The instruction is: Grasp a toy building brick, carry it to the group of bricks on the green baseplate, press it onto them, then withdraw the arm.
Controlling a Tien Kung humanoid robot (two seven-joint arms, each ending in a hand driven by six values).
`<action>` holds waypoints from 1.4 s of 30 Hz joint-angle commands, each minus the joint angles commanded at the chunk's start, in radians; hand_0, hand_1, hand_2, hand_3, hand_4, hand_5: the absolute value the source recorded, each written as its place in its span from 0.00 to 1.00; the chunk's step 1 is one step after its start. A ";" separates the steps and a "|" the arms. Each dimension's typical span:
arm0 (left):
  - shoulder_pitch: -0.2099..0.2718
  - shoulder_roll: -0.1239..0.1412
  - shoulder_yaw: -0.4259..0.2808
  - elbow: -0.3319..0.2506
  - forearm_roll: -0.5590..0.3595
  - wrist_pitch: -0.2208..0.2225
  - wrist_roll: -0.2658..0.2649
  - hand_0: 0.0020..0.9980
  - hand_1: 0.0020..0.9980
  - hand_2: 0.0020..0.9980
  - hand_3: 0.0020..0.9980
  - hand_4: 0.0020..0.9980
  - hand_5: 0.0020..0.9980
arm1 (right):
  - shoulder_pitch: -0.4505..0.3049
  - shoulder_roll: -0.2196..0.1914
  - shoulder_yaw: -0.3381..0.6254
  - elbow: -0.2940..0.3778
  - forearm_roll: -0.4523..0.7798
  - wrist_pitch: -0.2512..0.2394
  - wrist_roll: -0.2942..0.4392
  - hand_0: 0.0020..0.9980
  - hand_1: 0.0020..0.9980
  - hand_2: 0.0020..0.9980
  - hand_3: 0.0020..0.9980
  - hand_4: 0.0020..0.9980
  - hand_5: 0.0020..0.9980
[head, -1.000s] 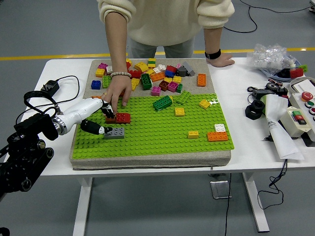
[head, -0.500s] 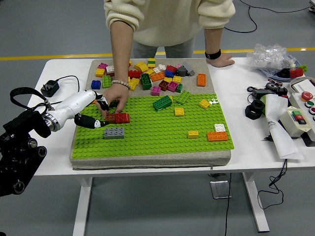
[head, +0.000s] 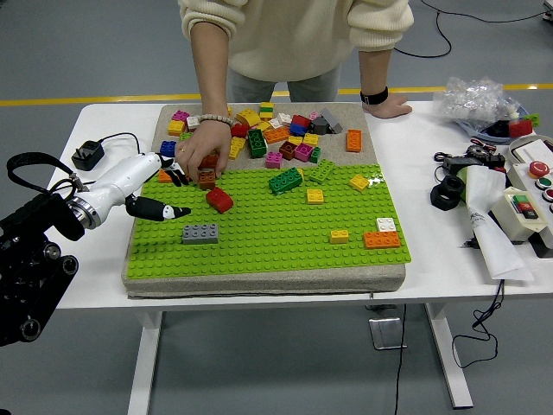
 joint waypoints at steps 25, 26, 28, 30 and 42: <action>0.002 -0.004 -0.003 0.000 -0.008 -0.019 0.002 0.97 0.76 0.61 0.57 0.93 0.35 | 0.005 0.000 0.002 0.000 0.010 -0.003 0.001 0.78 0.71 0.75 0.69 0.95 0.70; 0.002 -0.004 -0.004 0.000 -0.009 -0.021 0.002 1.00 0.78 0.64 0.58 0.94 0.36 | 0.005 0.000 0.002 0.000 0.010 -0.002 0.001 0.78 0.71 0.75 0.69 0.95 0.70; 0.002 -0.004 -0.004 0.000 -0.010 -0.022 0.002 1.00 0.78 0.64 0.58 0.94 0.36 | 0.005 0.000 0.002 0.000 0.010 -0.002 0.001 0.78 0.71 0.75 0.69 0.95 0.70; 0.003 -0.004 -0.005 0.000 -0.014 -0.026 0.003 1.00 0.78 0.64 0.58 0.94 0.36 | 0.004 0.000 0.002 0.000 0.011 -0.002 0.000 0.78 0.71 0.75 0.69 0.95 0.70; 0.011 -0.003 -0.010 -0.017 -0.032 -0.039 0.009 1.00 0.82 0.74 0.59 0.95 0.48 | 0.004 0.000 0.002 0.000 0.012 -0.002 0.000 0.78 0.71 0.75 0.69 0.95 0.70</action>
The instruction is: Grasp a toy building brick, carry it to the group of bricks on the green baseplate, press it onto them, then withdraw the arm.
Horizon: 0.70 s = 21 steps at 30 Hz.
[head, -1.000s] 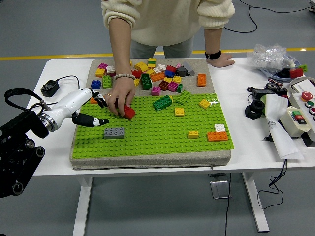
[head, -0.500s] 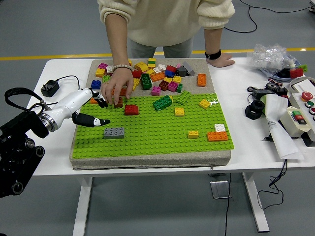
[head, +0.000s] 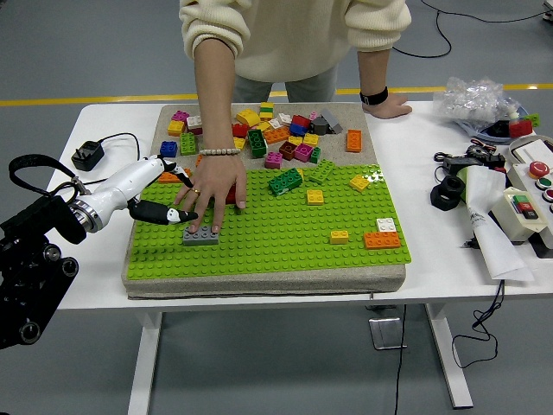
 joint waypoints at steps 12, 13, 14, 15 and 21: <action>0.004 0.001 -0.011 -0.006 -0.004 0.002 0.001 1.00 0.82 0.75 0.60 0.95 0.47 | 0.002 0.001 -0.001 0.000 0.002 -0.001 -0.001 0.78 0.71 0.75 0.69 0.95 0.70; 0.005 0.001 -0.008 -0.006 -0.004 0.001 0.001 1.00 0.82 0.75 0.60 0.95 0.47 | 0.002 0.001 -0.001 0.000 0.002 -0.001 -0.001 0.78 0.71 0.75 0.69 0.95 0.70; 0.005 0.001 -0.004 -0.005 -0.003 0.000 0.000 1.00 0.82 0.75 0.59 0.95 0.48 | 0.002 0.001 -0.001 0.000 0.001 -0.001 -0.001 0.78 0.71 0.75 0.69 0.95 0.70; 0.006 0.001 -0.002 -0.005 -0.003 -0.001 0.000 1.00 0.82 0.75 0.59 0.95 0.48 | 0.002 0.001 0.000 0.000 0.000 0.000 -0.001 0.78 0.71 0.75 0.69 0.95 0.70; 0.009 0.001 0.004 -0.004 -0.003 -0.002 0.001 1.00 0.83 0.75 0.59 0.95 0.50 | 0.001 0.001 -0.001 0.000 -0.002 0.001 -0.002 0.78 0.71 0.75 0.69 0.95 0.70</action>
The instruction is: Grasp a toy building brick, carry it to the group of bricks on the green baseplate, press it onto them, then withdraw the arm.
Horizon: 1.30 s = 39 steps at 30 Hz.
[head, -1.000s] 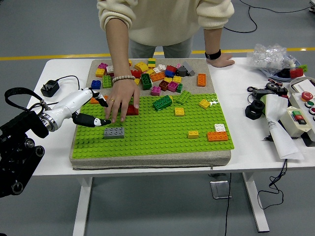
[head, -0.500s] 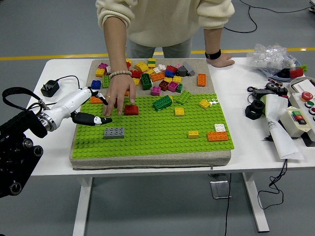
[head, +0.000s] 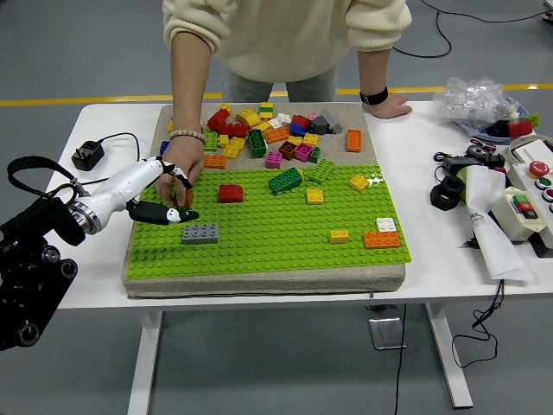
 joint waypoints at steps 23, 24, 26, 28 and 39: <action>-0.014 0.019 -0.013 0.043 0.021 0.011 -0.006 1.00 0.80 0.69 0.59 0.96 0.52 | 0.002 0.000 -0.002 0.000 -0.004 0.001 0.001 0.78 0.71 0.75 0.69 0.95 0.70; -0.016 0.021 -0.011 0.048 0.022 0.011 -0.007 1.00 0.80 0.69 0.59 0.96 0.52 | 0.002 0.000 -0.002 0.000 -0.004 0.001 0.001 0.78 0.71 0.75 0.69 0.95 0.70; -0.020 0.022 -0.008 0.058 0.022 0.013 -0.009 1.00 0.80 0.69 0.59 0.96 0.52 | 0.003 0.000 -0.002 0.000 -0.002 0.000 0.002 0.78 0.71 0.75 0.69 0.95 0.70; -0.023 0.024 -0.008 0.066 0.023 0.015 -0.010 1.00 0.80 0.69 0.59 0.96 0.52 | 0.003 0.000 -0.002 0.000 0.000 -0.001 0.002 0.78 0.71 0.75 0.69 0.95 0.70; -0.061 0.029 0.018 0.114 0.023 0.032 -0.023 1.00 0.79 0.65 0.57 0.95 0.45 | 0.003 -0.001 -0.001 0.000 0.005 -0.002 0.004 0.78 0.71 0.75 0.69 0.95 0.70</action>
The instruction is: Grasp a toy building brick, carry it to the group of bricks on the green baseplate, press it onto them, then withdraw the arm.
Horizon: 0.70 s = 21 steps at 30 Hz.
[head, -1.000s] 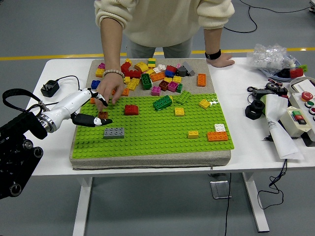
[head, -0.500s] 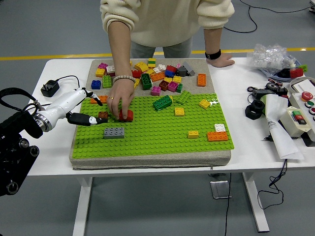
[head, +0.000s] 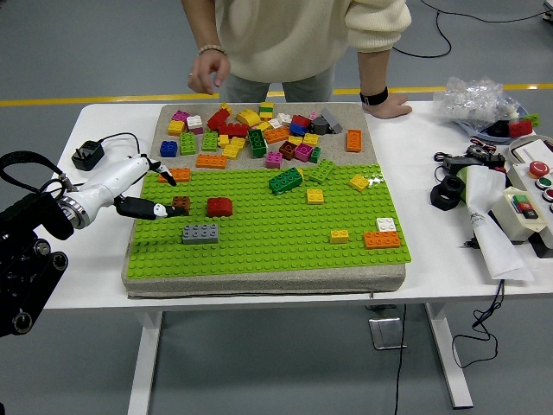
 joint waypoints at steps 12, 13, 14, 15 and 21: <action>-0.115 -0.022 0.104 0.148 0.032 0.074 -0.041 1.00 0.78 0.60 0.59 0.91 0.30 | 0.008 0.002 -0.006 0.000 0.007 -0.004 0.001 0.78 0.71 0.75 0.69 0.95 0.70; -0.119 -0.024 0.106 0.152 0.033 0.076 -0.042 1.00 0.78 0.60 0.59 0.91 0.30 | 0.008 0.002 -0.006 0.000 0.007 -0.004 0.001 0.78 0.71 0.75 0.69 0.95 0.70; -0.135 -0.027 0.121 0.169 0.043 0.085 -0.046 1.00 0.78 0.61 0.64 0.90 0.28 | 0.009 0.002 -0.007 0.000 0.007 -0.004 0.001 0.78 0.71 0.75 0.69 0.95 0.70; -0.145 -0.030 0.131 0.182 0.051 0.092 -0.048 1.00 0.78 0.61 0.64 0.90 0.28 | 0.009 0.002 -0.008 0.000 0.007 -0.004 0.001 0.78 0.71 0.75 0.69 0.95 0.70; -0.195 -0.042 0.170 0.245 0.089 0.111 -0.054 1.00 0.78 0.60 0.66 0.88 0.22 | 0.011 0.001 -0.010 0.000 0.008 -0.004 0.000 0.78 0.71 0.75 0.69 0.95 0.70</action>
